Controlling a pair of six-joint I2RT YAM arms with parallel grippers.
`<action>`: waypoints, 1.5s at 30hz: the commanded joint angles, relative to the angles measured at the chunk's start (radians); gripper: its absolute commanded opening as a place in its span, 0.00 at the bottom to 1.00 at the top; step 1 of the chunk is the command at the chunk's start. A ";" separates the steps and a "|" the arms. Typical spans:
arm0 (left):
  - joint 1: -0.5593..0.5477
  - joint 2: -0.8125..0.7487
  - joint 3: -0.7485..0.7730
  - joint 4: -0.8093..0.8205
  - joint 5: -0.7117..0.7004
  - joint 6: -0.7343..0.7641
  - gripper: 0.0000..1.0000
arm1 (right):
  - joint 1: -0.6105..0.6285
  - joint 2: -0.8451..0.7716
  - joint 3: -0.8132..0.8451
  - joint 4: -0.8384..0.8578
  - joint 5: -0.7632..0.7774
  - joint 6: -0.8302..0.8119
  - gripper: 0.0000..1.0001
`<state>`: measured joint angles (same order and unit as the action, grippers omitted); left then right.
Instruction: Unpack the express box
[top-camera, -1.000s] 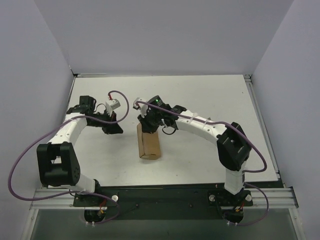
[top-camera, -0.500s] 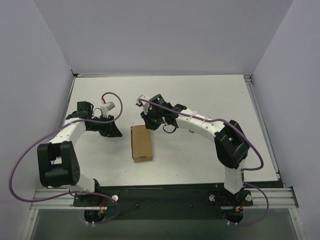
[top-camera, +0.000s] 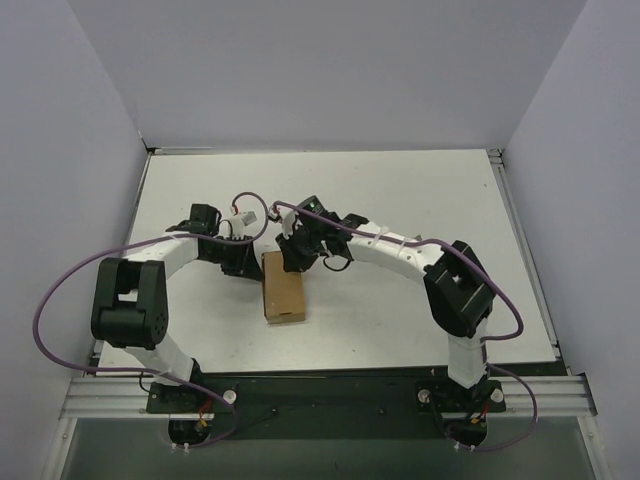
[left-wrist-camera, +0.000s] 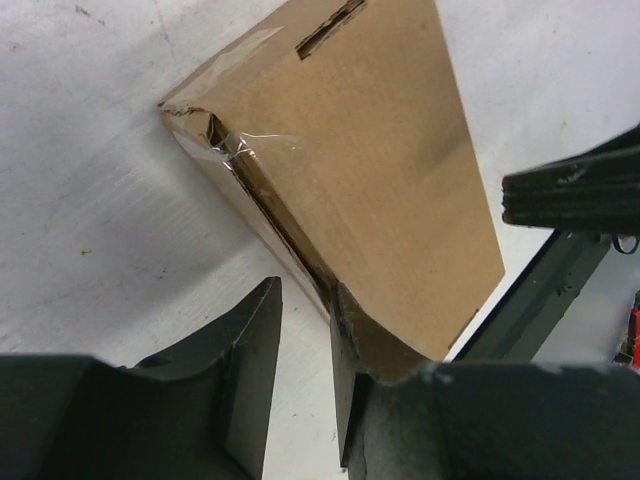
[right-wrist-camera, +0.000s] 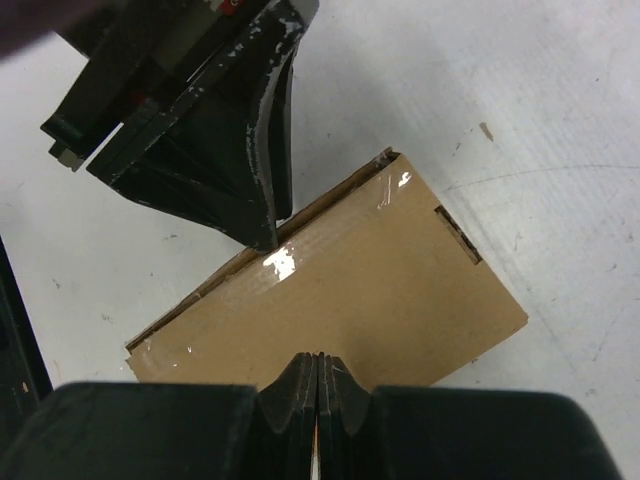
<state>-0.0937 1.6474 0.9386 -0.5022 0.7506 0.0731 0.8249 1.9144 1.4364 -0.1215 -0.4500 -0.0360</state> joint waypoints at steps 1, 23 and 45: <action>-0.023 0.012 0.014 0.033 -0.091 -0.015 0.35 | 0.005 0.018 -0.022 0.016 -0.006 0.036 0.00; -0.005 0.135 0.081 -0.084 -0.316 0.031 0.29 | -0.030 0.003 -0.133 0.017 0.071 0.007 0.00; 0.121 0.241 0.103 -0.033 0.023 -0.068 0.50 | -0.053 -0.017 -0.149 0.019 0.097 -0.004 0.00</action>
<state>-0.0147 1.8267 1.0405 -0.5922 0.6685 -0.0010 0.7895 1.9144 1.3151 -0.0559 -0.4118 -0.0109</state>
